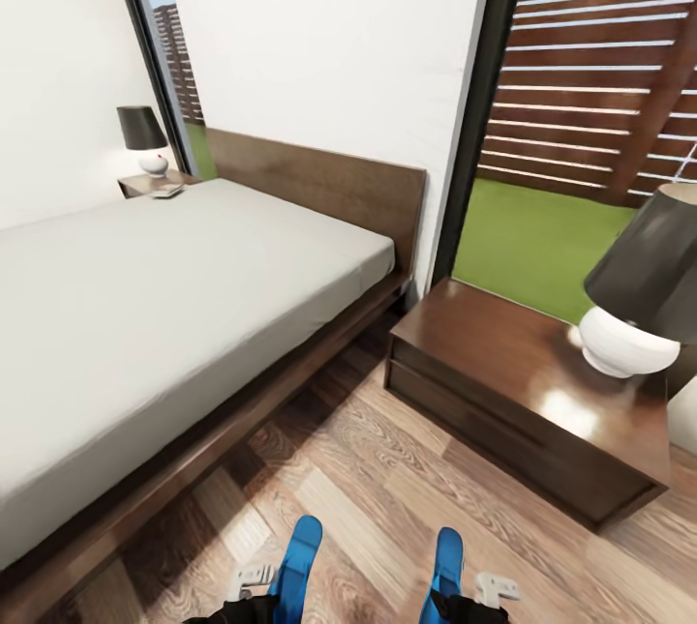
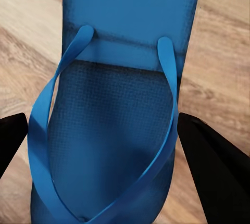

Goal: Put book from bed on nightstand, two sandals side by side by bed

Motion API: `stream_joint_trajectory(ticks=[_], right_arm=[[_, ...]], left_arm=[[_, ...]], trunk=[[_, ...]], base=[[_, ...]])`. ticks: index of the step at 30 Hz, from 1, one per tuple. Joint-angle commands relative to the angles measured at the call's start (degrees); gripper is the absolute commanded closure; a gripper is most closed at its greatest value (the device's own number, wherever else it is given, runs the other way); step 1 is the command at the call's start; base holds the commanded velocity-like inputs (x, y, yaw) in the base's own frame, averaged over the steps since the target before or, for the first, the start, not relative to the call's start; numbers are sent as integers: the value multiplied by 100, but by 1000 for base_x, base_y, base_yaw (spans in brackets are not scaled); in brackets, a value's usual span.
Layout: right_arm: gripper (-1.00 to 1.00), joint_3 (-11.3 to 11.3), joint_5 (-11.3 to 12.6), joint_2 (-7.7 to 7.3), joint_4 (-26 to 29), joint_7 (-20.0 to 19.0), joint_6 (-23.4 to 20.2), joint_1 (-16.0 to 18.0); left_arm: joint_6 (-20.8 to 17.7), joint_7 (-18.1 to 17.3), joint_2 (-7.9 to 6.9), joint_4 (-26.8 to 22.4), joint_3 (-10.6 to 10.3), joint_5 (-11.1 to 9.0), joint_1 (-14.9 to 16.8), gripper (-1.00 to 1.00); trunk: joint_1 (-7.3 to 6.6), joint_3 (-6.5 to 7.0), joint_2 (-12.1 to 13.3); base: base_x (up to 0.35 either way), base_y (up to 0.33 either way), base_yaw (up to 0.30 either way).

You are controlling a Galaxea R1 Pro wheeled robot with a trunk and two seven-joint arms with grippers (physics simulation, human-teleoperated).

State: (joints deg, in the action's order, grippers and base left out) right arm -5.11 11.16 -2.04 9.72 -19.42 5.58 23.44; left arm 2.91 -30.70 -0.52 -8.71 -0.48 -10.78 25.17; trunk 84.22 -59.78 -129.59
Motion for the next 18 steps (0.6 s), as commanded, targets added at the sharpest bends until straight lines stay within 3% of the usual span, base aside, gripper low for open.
stream_joint_trajectory(ticks=[1,18], right_arm=[[100,-45,20,1,-6,-41,5,2],[100,-52,21,-3,-5,-43,5,2]], left_arm=[[17,-24,-1,10,-5,-20,5,100],[17,-24,-1,10,-5,-19,5,100]], trunk=[[-1,-4,-2],[-1,-4,-2]], base=[[0,0,287],[0,0,287]])
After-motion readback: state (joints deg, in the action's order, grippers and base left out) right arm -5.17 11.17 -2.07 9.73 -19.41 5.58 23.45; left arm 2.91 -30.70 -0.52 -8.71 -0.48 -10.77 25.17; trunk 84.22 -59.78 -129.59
